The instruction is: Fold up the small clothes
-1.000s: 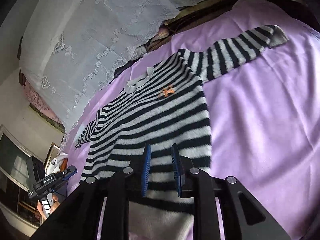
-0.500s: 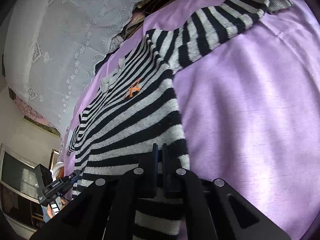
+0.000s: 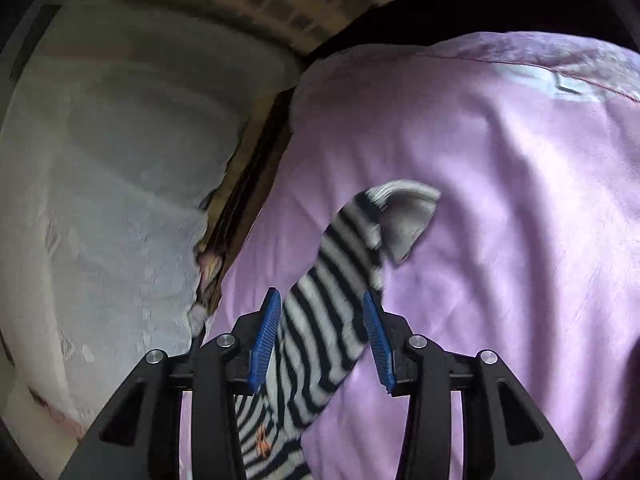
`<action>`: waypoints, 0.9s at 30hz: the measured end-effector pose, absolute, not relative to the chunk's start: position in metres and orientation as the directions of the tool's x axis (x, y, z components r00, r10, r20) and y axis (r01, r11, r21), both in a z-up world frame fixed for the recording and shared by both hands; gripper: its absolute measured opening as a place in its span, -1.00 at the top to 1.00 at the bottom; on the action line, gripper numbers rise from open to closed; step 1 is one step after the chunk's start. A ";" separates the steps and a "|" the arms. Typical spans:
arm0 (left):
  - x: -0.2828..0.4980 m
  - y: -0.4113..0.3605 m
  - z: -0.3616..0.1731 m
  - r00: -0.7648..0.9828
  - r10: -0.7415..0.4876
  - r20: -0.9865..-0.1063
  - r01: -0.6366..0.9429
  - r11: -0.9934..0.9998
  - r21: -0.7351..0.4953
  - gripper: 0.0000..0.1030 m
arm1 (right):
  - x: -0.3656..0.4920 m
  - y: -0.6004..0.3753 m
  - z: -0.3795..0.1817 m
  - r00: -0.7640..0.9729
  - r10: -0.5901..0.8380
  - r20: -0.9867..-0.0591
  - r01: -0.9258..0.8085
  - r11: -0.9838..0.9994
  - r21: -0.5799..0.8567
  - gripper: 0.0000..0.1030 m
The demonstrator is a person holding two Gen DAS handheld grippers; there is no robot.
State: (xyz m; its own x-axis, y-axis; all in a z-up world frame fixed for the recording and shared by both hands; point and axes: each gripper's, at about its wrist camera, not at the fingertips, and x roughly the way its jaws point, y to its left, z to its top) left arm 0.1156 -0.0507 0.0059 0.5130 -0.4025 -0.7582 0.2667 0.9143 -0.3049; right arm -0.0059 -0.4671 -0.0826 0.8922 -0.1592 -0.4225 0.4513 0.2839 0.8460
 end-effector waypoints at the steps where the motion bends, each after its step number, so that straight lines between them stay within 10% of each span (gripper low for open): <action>1: 0.119 -0.064 0.004 0.505 -0.406 -0.761 0.269 0.912 -0.309 -0.19 | -0.003 -0.471 -0.086 0.892 -0.158 -0.424 0.452 0.272 0.849 0.14; 12: 0.172 -0.211 -0.045 0.466 -0.315 -0.827 0.233 0.945 -0.228 -0.20 | 0.033 -0.494 -0.106 0.889 -0.119 -0.442 0.457 0.247 0.854 0.12; 19: 0.167 -0.248 -0.067 0.562 -0.191 -0.805 0.285 0.958 -0.029 -0.61 | 0.039 -0.518 -0.120 0.904 -0.124 -0.410 0.427 0.175 0.887 0.12; 27: 0.170 -0.236 -0.067 0.543 -0.260 -0.798 0.318 0.944 -0.091 -0.64 | 0.035 -0.520 -0.122 0.927 -0.145 -0.346 0.369 0.191 0.910 0.86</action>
State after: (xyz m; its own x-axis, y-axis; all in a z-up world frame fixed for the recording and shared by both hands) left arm 0.1699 -0.2362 -0.0666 0.5435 -0.2603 -0.7981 0.3177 0.9438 -0.0914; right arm 0.0355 -0.5204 -0.1223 0.9270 -0.1453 -0.3458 0.3692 0.1909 0.9095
